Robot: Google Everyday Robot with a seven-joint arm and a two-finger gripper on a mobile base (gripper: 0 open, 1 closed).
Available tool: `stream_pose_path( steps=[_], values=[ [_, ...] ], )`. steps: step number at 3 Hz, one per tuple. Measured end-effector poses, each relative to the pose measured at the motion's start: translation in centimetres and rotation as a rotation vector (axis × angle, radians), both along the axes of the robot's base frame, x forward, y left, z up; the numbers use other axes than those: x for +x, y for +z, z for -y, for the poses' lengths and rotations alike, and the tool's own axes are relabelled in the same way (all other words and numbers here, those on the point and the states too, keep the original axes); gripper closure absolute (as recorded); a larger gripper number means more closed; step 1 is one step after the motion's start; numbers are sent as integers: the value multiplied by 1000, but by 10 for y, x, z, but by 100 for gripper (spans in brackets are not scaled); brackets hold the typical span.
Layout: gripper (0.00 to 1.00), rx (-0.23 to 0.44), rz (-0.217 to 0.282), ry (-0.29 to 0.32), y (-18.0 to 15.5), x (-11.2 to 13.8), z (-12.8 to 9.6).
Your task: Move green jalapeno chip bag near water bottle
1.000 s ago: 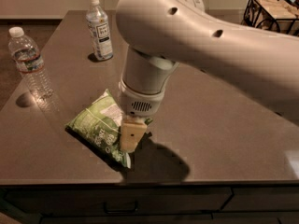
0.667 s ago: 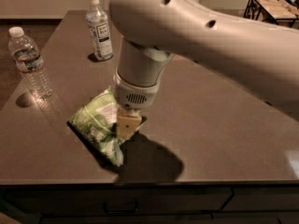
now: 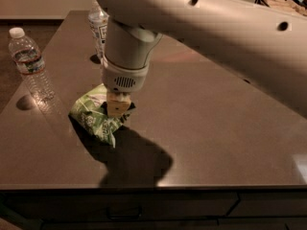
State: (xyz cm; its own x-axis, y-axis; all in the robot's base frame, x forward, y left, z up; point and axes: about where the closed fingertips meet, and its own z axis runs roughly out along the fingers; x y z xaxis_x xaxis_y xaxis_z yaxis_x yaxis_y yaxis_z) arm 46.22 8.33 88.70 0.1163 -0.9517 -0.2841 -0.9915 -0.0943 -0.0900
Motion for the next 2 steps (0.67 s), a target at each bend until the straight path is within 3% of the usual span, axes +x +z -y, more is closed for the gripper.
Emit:
stream_pose_path(
  steps=[2],
  values=[
    [100,16,-5,24,3,24,-30]
  ],
)
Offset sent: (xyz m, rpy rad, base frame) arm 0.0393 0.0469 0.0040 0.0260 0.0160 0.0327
